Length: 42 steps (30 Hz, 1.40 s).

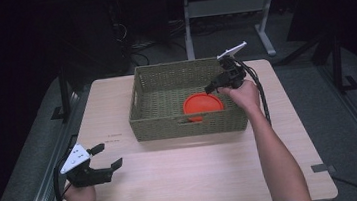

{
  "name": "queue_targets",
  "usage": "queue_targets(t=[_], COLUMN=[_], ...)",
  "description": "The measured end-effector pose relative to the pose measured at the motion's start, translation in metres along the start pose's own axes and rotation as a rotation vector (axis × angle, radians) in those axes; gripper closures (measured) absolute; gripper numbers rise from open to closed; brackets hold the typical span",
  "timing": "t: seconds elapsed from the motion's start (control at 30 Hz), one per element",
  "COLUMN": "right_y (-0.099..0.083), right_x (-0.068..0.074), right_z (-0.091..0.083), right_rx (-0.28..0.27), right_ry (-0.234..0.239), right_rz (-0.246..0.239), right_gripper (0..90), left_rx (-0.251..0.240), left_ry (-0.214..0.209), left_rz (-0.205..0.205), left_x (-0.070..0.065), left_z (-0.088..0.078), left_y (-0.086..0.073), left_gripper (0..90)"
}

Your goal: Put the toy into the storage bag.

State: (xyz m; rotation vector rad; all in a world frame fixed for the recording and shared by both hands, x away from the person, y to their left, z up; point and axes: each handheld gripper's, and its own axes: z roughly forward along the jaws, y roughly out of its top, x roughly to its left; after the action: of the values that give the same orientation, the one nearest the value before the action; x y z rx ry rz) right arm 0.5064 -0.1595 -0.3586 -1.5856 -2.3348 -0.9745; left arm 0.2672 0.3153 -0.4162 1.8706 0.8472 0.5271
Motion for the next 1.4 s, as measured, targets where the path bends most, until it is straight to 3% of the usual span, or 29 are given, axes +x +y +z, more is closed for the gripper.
queue_targets(t=[0.1,0.7,1.4], right_y=[-0.002,-0.005,-0.016], right_x=[0.0,0.019,0.045], right_z=[-0.003,-0.019,-0.041], right_rx=[-0.018,-0.051,-0.078], right_ry=[0.042,0.072,0.112], right_rz=[0.003,-0.048,-0.139], right_gripper=[38.3,33.5,29.0], left_rx=[0.002,-0.001,0.001], left_ry=[0.001,0.001,0.001], left_rz=[0.001,-0.001,0.003], left_x=[0.0,0.0,-0.001], left_z=[0.0,-0.001,-0.002], left_y=[0.0,0.0,0.0], left_gripper=[12.6,12.6,12.6])
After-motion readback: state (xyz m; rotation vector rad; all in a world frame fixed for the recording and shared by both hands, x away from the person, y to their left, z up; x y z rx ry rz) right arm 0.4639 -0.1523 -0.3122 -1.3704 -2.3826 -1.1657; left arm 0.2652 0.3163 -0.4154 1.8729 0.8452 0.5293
